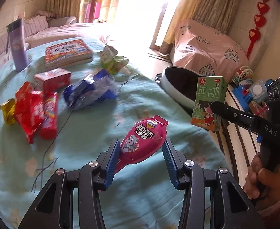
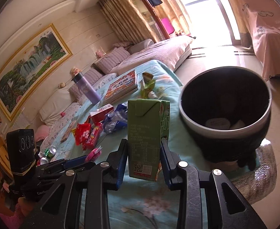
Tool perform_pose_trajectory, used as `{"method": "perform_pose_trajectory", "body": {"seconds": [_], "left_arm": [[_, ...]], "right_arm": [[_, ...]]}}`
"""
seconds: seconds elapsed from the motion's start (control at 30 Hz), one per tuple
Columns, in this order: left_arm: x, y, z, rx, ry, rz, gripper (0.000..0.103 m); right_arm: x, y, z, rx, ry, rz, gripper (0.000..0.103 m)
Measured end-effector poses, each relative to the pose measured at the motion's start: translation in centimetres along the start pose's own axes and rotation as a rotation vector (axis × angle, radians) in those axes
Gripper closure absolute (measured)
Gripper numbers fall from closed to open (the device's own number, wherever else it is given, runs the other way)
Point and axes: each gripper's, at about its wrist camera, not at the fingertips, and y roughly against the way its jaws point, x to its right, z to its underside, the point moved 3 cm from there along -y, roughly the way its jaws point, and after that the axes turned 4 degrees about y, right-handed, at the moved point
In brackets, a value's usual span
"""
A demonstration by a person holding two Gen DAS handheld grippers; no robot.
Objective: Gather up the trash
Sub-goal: 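Carry the pink pouch and green carton over the black bin with both tools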
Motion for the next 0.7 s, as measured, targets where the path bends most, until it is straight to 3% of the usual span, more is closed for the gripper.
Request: {"method": "perform_pose_trajectory", "body": {"seconds": [0.7], "left_arm": [[6.9,-6.6,-6.1,-0.01,-0.123,0.061,0.059]], "right_arm": [[7.7,2.2,-3.8,0.053,-0.036,0.112,0.07]]}}
